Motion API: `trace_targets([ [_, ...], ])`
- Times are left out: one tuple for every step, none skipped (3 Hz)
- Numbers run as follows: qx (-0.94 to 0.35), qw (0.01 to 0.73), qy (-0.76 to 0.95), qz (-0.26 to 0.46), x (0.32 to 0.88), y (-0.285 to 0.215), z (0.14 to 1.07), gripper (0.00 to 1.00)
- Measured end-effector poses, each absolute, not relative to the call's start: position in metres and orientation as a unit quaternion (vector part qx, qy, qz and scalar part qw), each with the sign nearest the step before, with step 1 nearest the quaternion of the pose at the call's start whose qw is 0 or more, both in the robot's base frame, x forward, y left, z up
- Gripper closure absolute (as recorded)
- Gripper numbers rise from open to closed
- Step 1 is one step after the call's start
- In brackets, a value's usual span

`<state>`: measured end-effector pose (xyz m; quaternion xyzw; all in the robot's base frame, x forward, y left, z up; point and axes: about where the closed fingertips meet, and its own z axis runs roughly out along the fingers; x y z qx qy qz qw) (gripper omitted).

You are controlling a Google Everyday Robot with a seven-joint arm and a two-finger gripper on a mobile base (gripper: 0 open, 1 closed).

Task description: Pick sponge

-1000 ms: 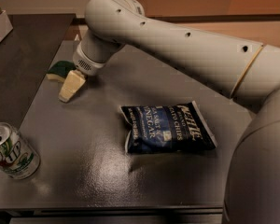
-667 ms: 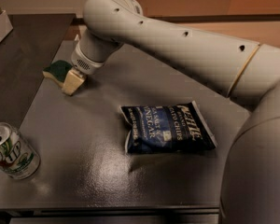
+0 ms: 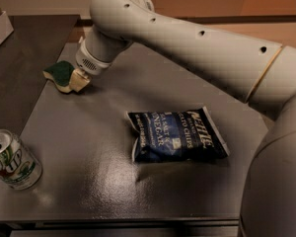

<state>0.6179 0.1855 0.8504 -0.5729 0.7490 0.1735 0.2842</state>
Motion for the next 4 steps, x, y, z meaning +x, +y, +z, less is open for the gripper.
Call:
trace_targets([
  [-0.579, 0.303, 0.736, 0.176, 0.613, 0.183, 0.880, 1.00],
  [-0.582, 0.321, 0.725, 0.180, 0.611, 0.177, 0.912, 1.00],
  [-0.609, 0.330, 0.701, 0.171, 0.603, 0.162, 0.971, 1.00],
  [-0.609, 0.330, 0.701, 0.171, 0.603, 0.162, 0.971, 1.00],
])
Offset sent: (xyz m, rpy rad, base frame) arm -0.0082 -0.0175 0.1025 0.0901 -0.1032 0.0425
